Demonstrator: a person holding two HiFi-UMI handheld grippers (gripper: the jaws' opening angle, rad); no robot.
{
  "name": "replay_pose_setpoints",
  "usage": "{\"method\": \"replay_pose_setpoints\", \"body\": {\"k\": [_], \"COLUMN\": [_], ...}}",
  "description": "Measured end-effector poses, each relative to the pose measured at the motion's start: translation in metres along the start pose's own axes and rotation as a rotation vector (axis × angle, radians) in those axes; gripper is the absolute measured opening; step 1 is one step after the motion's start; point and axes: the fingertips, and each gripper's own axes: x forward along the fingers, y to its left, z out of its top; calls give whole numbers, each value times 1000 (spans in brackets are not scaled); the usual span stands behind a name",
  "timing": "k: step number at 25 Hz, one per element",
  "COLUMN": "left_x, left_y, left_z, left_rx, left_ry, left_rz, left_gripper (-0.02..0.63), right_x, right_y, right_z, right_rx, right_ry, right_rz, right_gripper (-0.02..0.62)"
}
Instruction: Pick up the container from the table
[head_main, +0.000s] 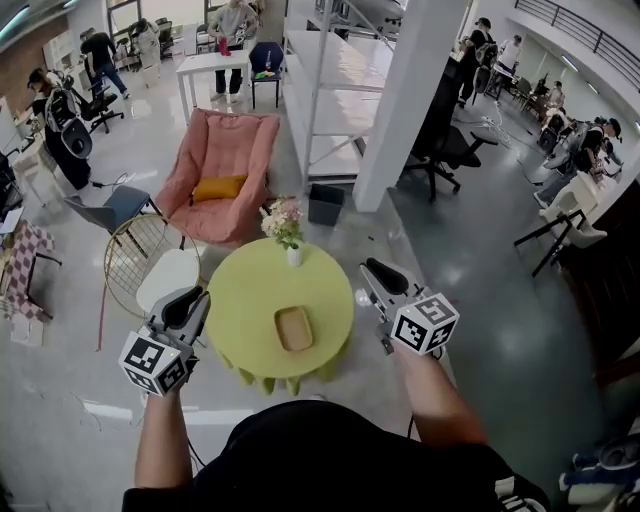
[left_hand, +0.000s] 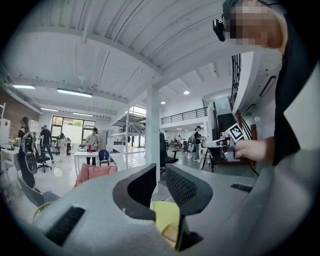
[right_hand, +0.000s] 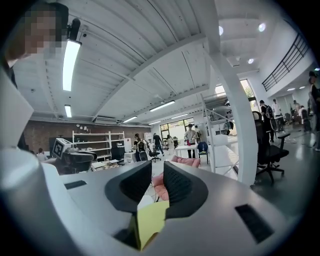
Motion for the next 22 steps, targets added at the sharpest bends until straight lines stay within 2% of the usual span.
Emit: {"method": "replay_pose_setpoints", "body": {"k": [22], "left_x": [2], "left_y": [-16], "left_z": [-32], "left_rx": [-31], "left_ry": [44], "left_rz": [25], "left_gripper": [71], "right_x": [12], "right_y": [-1], "right_z": [-28], "right_rx": [4], "right_ry": [65], "right_rz": [73], "right_gripper": [77]}}
